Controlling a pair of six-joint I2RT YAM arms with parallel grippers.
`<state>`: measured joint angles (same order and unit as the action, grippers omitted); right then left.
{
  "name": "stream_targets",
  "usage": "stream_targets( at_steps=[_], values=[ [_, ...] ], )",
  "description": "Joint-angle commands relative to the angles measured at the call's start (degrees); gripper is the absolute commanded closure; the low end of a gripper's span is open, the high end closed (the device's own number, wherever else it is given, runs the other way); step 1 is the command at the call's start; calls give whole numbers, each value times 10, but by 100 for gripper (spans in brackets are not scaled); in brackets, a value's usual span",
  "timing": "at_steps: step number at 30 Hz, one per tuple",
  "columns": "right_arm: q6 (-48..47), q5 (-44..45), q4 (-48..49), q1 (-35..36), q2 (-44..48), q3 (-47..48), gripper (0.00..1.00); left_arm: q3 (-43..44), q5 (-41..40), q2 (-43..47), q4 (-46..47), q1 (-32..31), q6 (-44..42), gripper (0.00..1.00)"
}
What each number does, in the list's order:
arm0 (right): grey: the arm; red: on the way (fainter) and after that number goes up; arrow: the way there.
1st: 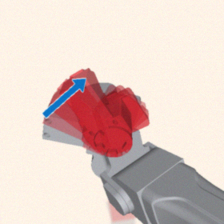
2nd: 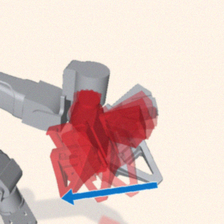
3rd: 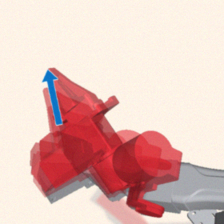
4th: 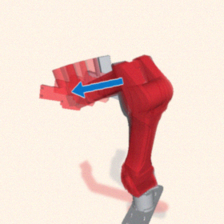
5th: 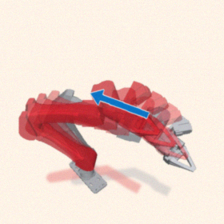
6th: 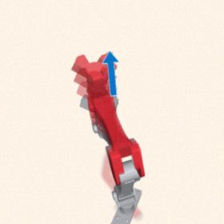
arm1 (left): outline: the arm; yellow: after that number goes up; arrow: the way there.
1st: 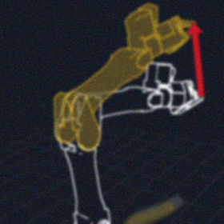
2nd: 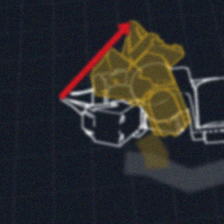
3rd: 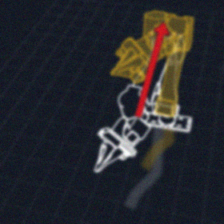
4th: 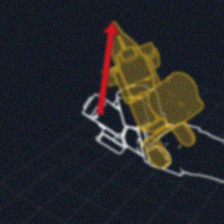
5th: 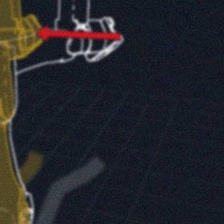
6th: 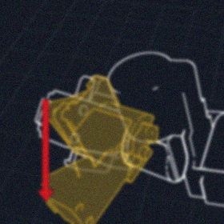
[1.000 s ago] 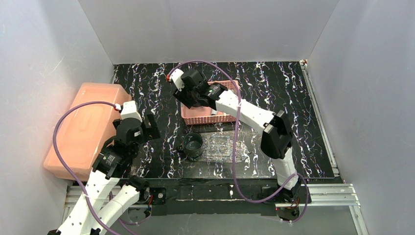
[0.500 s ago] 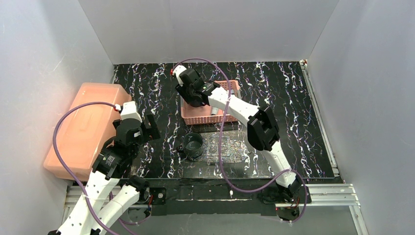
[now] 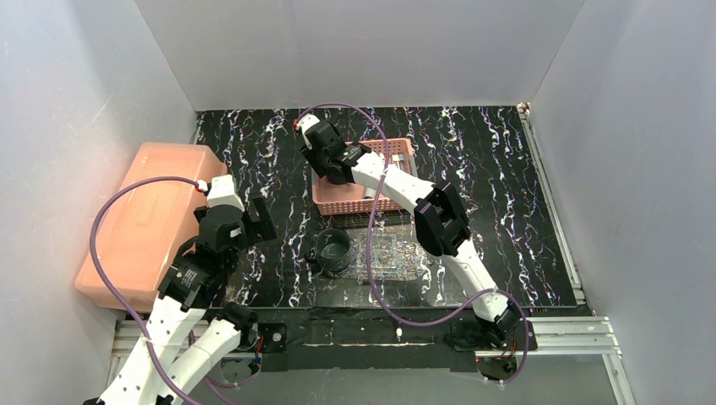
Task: Prepare toiletry sets of a toothbrush and toothpaste on the tray
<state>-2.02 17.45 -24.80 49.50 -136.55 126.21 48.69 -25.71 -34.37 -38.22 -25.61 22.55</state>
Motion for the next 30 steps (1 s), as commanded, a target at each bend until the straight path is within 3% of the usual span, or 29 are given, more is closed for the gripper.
stream_targets(
  at_steps=[1, 11, 15, 19, 30],
  values=[
    [17, 11, 37, -4, -20, 31, 51, -3, -5, 8, 2, 2, 0, 2],
    [36, 27, 48, -5, -50, 45, 62, -5, -7, 14, 0, -2, 0, 2],
    [33, 29, 47, -6, -51, 45, 74, -5, -6, 15, 0, -3, 0, 2],
    [26, 30, 47, -7, -46, 39, 98, -4, -5, 14, 0, -3, 0, 2],
    [4, 31, 68, -8, 19, 0, 99, -3, -7, 5, 1, -4, 0, 2]
  ],
)
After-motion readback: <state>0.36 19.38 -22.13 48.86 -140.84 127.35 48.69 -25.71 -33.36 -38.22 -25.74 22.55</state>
